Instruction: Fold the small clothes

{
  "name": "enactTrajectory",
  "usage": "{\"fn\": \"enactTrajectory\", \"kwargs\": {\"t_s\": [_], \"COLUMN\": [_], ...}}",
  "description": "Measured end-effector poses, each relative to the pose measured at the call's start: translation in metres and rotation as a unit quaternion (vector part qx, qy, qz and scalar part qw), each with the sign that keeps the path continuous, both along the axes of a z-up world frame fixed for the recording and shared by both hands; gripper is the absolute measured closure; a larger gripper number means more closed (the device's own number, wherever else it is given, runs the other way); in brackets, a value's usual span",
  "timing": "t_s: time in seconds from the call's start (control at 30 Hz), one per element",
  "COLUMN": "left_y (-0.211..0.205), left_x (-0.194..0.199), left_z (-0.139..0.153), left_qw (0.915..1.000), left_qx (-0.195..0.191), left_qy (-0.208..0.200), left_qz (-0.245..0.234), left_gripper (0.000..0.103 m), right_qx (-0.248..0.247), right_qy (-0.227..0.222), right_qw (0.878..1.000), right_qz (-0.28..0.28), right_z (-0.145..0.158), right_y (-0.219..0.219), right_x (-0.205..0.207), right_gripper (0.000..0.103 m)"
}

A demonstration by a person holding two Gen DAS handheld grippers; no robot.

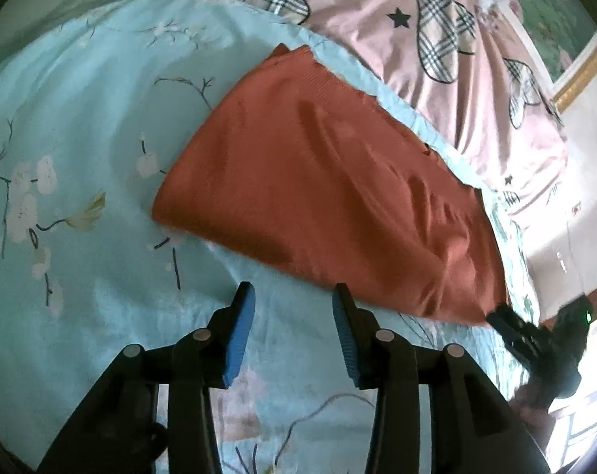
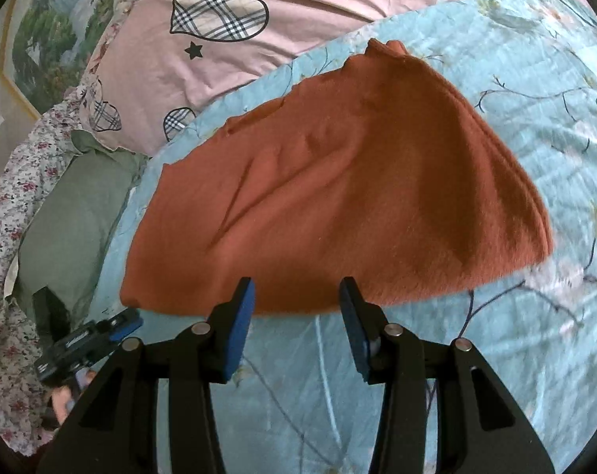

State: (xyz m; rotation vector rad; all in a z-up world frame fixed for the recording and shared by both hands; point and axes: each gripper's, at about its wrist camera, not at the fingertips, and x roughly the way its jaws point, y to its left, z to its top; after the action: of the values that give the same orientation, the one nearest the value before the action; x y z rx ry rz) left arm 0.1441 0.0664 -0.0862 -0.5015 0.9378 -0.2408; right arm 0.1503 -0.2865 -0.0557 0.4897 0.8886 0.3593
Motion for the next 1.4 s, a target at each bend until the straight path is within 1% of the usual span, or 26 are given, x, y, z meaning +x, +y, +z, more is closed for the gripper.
{"fn": "enactTrajectory", "kwargs": {"t_s": [0.1,0.17,0.27,0.43,0.47,0.5,0.57,0.6,0.63,0.67,0.8,0.83,0.87,0.93,1.0,1.03,1.07,1.13,1.17,1.2,1.27,1.3,1.37,1.4], "left_y": [0.004,0.009,0.015,0.022,0.022,0.019,0.014,0.011,0.008,0.004,-0.033,-0.048,-0.068,-0.099,-0.134,-0.148,-0.164,-0.184,-0.194,-0.198,-0.201,-0.199,-0.193,-0.192], "left_x": [0.012,0.022,0.039,0.061,0.063,0.066,0.069,0.069,0.068,0.067,0.057,0.055,0.052,0.047,0.044,0.042,0.04,0.04,0.04,0.04,0.039,0.039,0.039,0.039], "left_z": [-0.005,-0.009,-0.011,-0.009,-0.008,-0.006,-0.002,0.003,0.008,0.015,0.058,0.068,0.078,0.087,0.086,0.081,0.073,0.06,0.05,0.044,0.036,0.035,0.037,0.04], "left_qw": [0.9997,0.9988,0.9975,0.996,0.9959,0.9959,0.9959,0.996,0.9957,0.9952,0.99,0.9878,0.9844,0.9783,0.9709,0.9673,0.9629,0.9579,0.9546,0.9529,0.9525,0.9541,0.9567,0.9567], "left_qx": [-0.017,-0.026,-0.026,-0.014,-0.009,0.004,0.026,0.034,0.04,0.047,0.082,0.09,0.102,0.122,0.146,0.156,0.167,0.182,0.193,0.199,0.2,0.194,0.179,0.176], "left_qy": [0.002,0.0,0.001,-0.007,-0.009,-0.013,-0.021,-0.027,-0.034,-0.043,-0.107,-0.125,-0.143,-0.164,-0.176,-0.179,-0.181,-0.174,-0.168,-0.164,-0.159,-0.157,-0.159,-0.161], "left_qz": [0.02,0.042,0.066,0.088,0.089,0.09,0.084,0.078,0.077,0.075,0.042,0.026,0.003,-0.033,-0.072,-0.09,-0.111,-0.138,-0.153,-0.16,-0.166,-0.166,-0.165,-0.166], "left_gripper": [0.058,0.057,0.061,0.064,0.064,0.064,0.08,0.09,0.093,0.094,0.096,0.096,0.096,0.097,0.097,0.097,0.097,0.097,0.097,0.097,0.097,0.097,0.097,0.097], "right_qx": [-0.001,0.001,0.005,0.011,0.012,0.013,0.02,0.025,0.031,0.041,0.06,0.068,0.087,0.113,0.123,0.126,0.13,0.148,0.15,0.147,0.138,0.136,0.13,0.124], "right_qy": [0.001,0.001,-0.001,0.0,-0.001,-0.002,-0.002,-0.001,0.001,0.003,0.01,0.013,0.021,0.035,0.046,0.051,0.057,0.07,0.077,0.085,0.098,0.1,0.095,0.09], "right_qw": [1.0,1.0,1.0,1.0,1.0,1.0,1.0,1.0,0.999,0.999,0.998,0.997,0.995,0.992,0.988,0.987,0.985,0.978,0.976,0.975,0.973,0.971,0.969,0.97], "right_qz": [0.005,0.008,0.011,0.008,0.006,0.005,0.009,0.009,0.009,0.009,0.018,0.024,0.038,0.053,0.076,0.085,0.097,0.128,0.137,0.146,0.16,0.169,0.186,0.189], "right_z": [0.001,0.001,0.001,0.0,0.0,0.0,0.001,0.002,0.002,0.003,0.01,0.011,0.011,0.011,0.011,0.011,0.01,0.005,0.002,0.0,-0.006,-0.007,-0.006,-0.004], "right_y": [0.004,0.005,0.006,0.004,0.002,0.001,-0.002,-0.005,-0.007,-0.011,-0.018,-0.018,-0.017,-0.015,-0.007,-0.002,0.005,0.019,0.028,0.036,0.053,0.063,0.085,0.093], "right_x": [0.001,0.002,0.007,0.019,0.021,0.023,0.028,0.03,0.033,0.036,0.052,0.056,0.064,0.077,0.092,0.1,0.109,0.127,0.137,0.144,0.16,0.167,0.183,0.189], "right_gripper": [0.057,0.057,0.057,0.057,0.057,0.057,0.057,0.057,0.057,0.057,0.057,0.057,0.057,0.057,0.056,0.052,0.042,0.029,0.028,0.028,0.028,0.028,0.028,0.028]}}
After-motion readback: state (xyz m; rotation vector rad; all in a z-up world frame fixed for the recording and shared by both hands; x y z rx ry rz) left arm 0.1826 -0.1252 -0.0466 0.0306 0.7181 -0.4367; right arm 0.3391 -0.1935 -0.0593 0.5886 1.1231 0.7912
